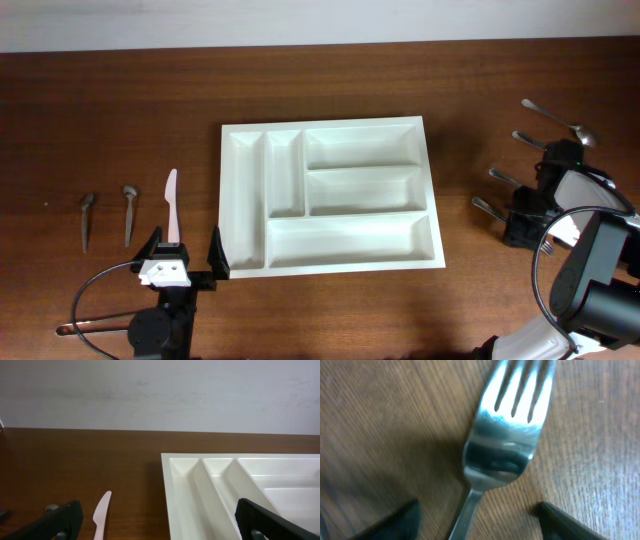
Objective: Pack container
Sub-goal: 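Lower the right gripper and grasp a silver fork by its neck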
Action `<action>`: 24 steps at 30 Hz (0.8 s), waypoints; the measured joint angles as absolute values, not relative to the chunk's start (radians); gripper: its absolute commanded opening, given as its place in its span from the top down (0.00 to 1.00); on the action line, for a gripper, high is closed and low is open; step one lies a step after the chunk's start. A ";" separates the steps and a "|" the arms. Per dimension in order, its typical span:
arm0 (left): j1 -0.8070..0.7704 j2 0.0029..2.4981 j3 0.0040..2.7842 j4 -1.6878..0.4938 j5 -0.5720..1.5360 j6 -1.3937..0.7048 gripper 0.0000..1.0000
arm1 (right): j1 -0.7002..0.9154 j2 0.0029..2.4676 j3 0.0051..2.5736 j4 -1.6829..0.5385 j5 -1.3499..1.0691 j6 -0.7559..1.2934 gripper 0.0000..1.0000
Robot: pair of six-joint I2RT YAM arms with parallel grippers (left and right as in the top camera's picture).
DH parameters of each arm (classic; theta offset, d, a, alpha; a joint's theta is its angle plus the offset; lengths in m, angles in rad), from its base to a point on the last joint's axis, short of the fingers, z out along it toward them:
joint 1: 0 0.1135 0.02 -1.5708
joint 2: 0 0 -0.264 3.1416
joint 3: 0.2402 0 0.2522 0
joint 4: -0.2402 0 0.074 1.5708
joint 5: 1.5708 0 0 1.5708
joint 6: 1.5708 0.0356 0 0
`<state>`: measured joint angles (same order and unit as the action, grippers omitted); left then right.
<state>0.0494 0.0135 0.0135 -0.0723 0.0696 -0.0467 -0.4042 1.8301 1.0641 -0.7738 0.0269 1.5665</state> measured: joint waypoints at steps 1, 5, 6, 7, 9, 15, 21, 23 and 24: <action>0.049 0.014 0.014 -0.072 0.070 -0.046 0.01 | -0.402 1.830 1.064 -0.773 0.027 1.567 0.45; 0.049 0.014 0.014 -0.072 0.070 -0.047 0.01 | -0.398 1.830 1.064 -0.773 0.027 1.566 0.62; 0.049 0.014 0.014 -0.072 0.070 -0.046 0.01 | -0.398 1.830 1.064 -0.772 0.027 1.567 0.69; 0.049 0.014 0.014 -0.072 0.070 -0.047 0.01 | -0.398 1.830 1.064 -0.772 0.027 1.565 0.75; 0.049 0.014 0.014 -0.072 0.070 -0.047 0.01 | -0.398 1.830 1.064 -0.770 0.027 1.566 0.85; 0.049 0.014 0.014 -0.072 0.070 -0.047 0.01 | -0.398 1.830 1.064 -0.765 0.029 1.569 0.92; 0.049 0.014 0.014 -0.072 0.070 -0.047 0.01 | -0.398 1.835 1.082 -0.775 0.028 1.520 0.96; 0.049 0.014 0.014 -0.072 0.070 -0.047 0.01 | -0.398 1.844 1.115 -0.797 0.028 1.482 0.96; 0.049 0.014 0.014 -0.072 0.070 -0.046 0.01 | -0.398 1.848 1.146 -0.822 0.027 1.462 0.96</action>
